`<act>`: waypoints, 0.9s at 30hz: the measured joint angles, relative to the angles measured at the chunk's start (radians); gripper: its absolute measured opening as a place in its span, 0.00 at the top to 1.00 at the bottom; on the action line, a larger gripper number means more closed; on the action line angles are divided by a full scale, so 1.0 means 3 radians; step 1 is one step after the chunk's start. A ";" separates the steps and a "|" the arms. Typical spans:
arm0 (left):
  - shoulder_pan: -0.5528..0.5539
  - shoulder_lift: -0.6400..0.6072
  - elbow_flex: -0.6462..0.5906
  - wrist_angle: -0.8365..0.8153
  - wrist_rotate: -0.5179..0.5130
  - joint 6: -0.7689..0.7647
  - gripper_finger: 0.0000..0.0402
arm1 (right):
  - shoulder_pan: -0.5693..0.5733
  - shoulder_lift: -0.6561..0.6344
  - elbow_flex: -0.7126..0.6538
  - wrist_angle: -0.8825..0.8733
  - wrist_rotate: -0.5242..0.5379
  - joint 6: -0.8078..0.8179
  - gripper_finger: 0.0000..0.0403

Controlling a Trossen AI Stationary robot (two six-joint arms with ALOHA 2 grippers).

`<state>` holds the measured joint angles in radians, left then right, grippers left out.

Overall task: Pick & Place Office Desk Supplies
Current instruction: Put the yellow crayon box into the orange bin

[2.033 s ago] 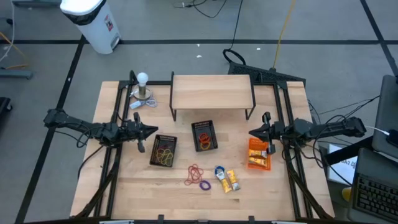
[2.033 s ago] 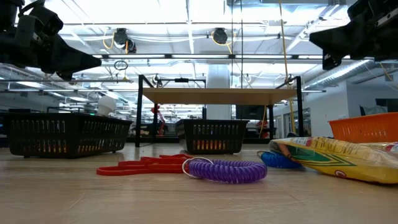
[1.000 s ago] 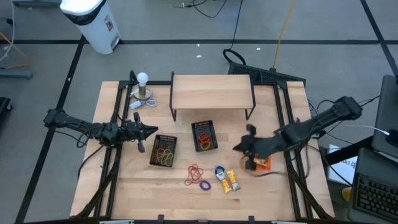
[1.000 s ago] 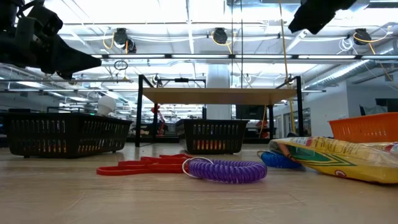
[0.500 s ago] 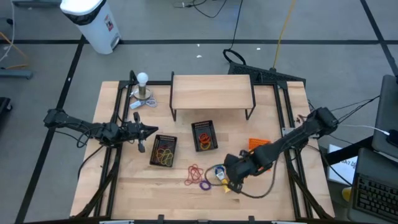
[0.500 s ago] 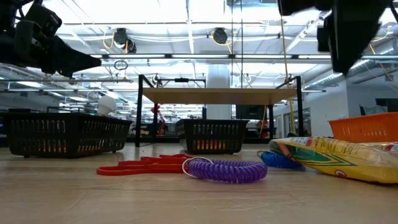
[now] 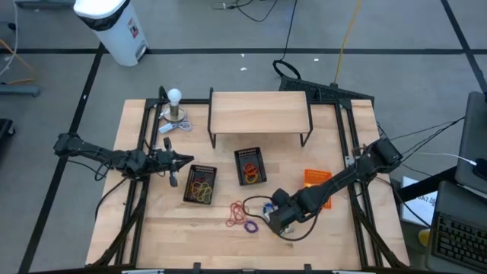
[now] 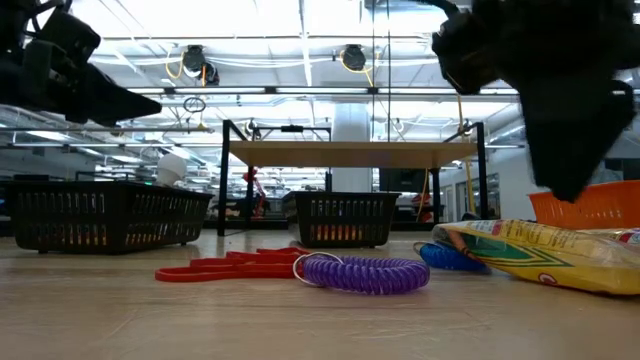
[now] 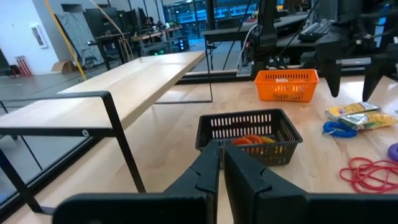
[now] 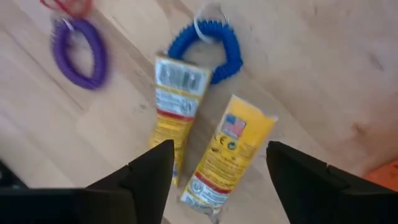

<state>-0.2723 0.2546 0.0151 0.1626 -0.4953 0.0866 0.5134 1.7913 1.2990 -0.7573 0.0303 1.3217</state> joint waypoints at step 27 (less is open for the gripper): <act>0.0000 0.0000 0.0000 -0.0033 0.0000 -0.0134 0.94 | 0.0127 0.0315 -0.0004 0.0100 -0.0024 0.0041 0.52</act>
<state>-0.2722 0.2546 0.0151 0.1527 -0.4954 0.0463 0.5514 1.8859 1.2978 -0.7274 0.0230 1.3339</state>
